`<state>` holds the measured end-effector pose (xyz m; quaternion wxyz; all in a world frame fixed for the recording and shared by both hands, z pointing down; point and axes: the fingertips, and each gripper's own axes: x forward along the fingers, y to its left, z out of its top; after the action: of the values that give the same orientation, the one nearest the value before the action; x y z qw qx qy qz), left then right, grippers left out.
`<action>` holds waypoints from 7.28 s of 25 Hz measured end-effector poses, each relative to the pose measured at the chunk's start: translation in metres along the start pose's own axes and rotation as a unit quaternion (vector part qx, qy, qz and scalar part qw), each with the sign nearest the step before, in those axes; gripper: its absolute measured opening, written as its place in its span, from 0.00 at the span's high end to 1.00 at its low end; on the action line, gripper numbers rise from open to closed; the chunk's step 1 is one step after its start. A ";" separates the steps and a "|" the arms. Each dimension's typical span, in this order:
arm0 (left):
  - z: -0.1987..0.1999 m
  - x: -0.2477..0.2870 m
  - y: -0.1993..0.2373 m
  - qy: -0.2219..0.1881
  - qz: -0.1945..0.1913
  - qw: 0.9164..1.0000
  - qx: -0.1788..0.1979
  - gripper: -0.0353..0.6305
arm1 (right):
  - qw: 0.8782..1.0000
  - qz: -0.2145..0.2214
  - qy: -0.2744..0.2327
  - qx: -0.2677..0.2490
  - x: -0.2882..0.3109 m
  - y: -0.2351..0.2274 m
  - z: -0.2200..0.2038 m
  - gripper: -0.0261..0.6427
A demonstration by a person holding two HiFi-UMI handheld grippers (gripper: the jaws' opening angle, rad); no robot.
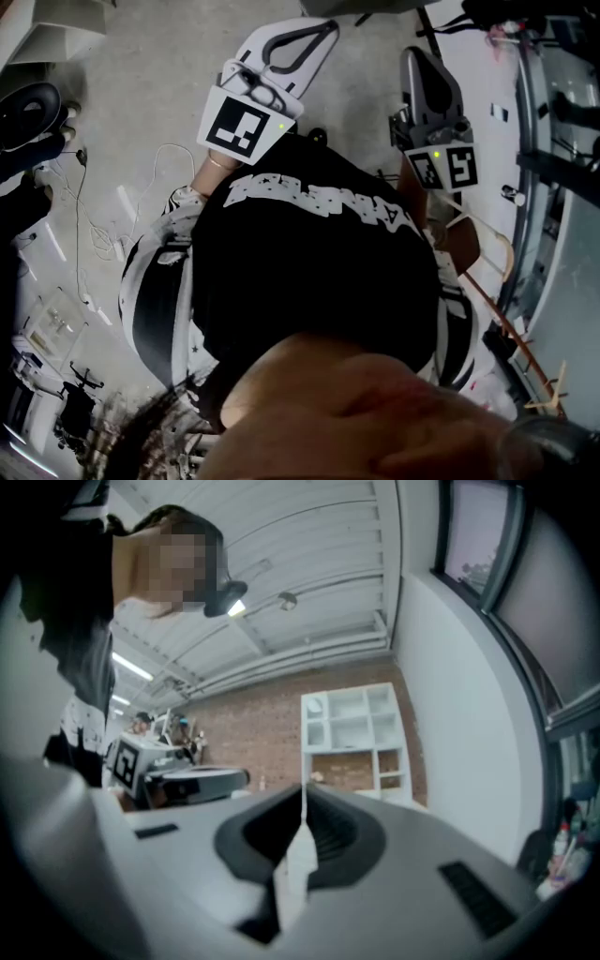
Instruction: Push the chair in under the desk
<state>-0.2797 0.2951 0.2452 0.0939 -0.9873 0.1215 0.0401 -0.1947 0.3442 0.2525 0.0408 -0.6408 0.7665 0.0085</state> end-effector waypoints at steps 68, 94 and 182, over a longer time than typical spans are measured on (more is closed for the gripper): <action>-0.075 0.258 -0.060 0.097 -0.062 0.993 -0.031 0.89 | 0.993 -0.051 0.010 0.106 -0.054 -0.256 -0.044 0.91; -0.106 0.295 -0.028 0.153 0.051 0.986 -0.031 0.83 | 0.991 0.083 0.041 0.097 -0.001 -0.312 -0.058 0.91; -0.389 0.250 0.034 0.546 0.044 0.832 0.083 0.67 | 0.812 0.253 0.431 -0.301 0.123 -0.329 -0.327 0.62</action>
<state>-0.0246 0.1291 0.5950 0.0923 -0.8306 0.1994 -0.5117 0.0907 0.1430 0.5825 -0.4924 -0.3426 0.7996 -0.0282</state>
